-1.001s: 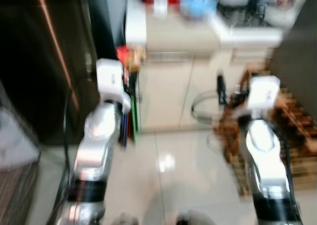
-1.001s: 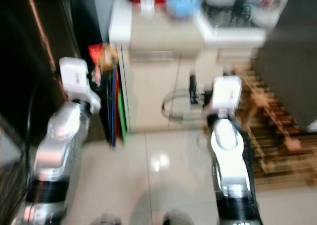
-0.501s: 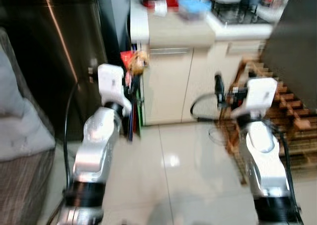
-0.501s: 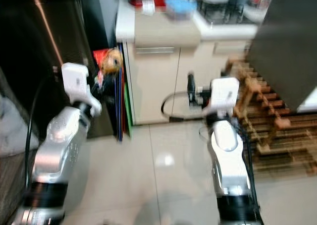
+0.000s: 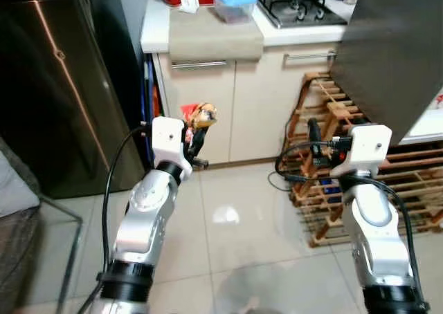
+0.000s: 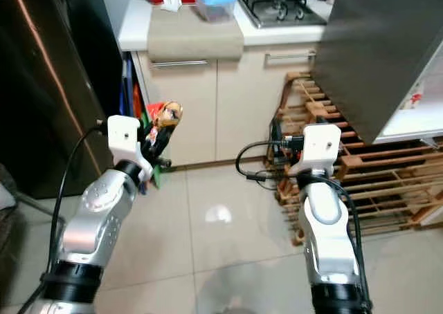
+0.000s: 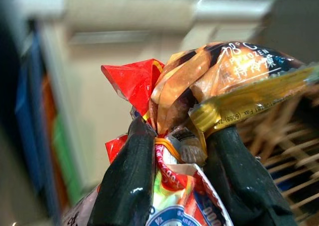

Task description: Restocking fridge

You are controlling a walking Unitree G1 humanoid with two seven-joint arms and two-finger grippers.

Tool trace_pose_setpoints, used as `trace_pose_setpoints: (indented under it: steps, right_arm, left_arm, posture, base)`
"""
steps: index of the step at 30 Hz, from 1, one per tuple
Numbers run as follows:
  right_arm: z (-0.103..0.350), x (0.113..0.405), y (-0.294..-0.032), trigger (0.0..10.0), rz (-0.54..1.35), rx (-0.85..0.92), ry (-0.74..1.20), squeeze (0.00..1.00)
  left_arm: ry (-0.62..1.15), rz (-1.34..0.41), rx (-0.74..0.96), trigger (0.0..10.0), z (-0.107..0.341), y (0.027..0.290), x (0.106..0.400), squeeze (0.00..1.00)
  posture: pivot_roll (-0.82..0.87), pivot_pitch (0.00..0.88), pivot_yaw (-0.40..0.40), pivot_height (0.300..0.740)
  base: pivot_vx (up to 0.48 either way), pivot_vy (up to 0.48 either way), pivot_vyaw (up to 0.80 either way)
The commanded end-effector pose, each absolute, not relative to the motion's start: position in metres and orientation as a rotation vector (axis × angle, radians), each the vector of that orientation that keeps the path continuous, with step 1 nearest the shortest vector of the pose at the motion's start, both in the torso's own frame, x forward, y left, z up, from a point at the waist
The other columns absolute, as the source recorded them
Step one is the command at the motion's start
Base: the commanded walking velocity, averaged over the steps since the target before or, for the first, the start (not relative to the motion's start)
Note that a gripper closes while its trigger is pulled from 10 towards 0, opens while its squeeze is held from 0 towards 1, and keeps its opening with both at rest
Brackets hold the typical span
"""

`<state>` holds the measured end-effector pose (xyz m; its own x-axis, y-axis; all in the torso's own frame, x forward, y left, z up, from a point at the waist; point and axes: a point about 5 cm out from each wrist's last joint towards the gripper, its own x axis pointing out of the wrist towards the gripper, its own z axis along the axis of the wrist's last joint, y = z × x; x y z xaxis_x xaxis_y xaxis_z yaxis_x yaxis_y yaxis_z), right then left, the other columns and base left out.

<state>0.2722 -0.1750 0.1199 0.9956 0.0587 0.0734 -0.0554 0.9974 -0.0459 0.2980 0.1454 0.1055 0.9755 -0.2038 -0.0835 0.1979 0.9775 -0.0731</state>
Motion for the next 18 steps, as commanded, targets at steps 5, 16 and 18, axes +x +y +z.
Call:
trace_pose_setpoints:
  steps: [5, 16, 18]
  right_arm:
    - [0.108, 0.255, -0.193, 10.0, 0.047, -0.094, -0.021, 0.00]
    - [0.116, 0.266, -0.190, 10.0, 0.079, -0.117, -0.054, 0.00]
    - [0.119, 0.270, -0.188, 10.0, 0.083, -0.113, -0.064, 0.00]
  left_arm:
    - [0.046, -0.190, -0.094, 10.0, 0.115, 0.145, 0.291, 0.00]
    - [-0.031, -0.263, -0.095, 10.0, 0.132, 0.128, 0.294, 0.00]
    - [-0.034, -0.266, -0.092, 10.0, 0.134, 0.128, 0.296, 0.00]
  posture:
    - [-0.16, 0.038, -0.007, 0.740]
    - [-0.16, 0.025, -0.014, 0.740]
    - [-0.16, 0.019, -0.005, 0.740]
  base:
    - [0.000, -0.475, 0.00]
    - [0.000, -0.472, 0.00]
    - [0.000, -0.472, 0.00]
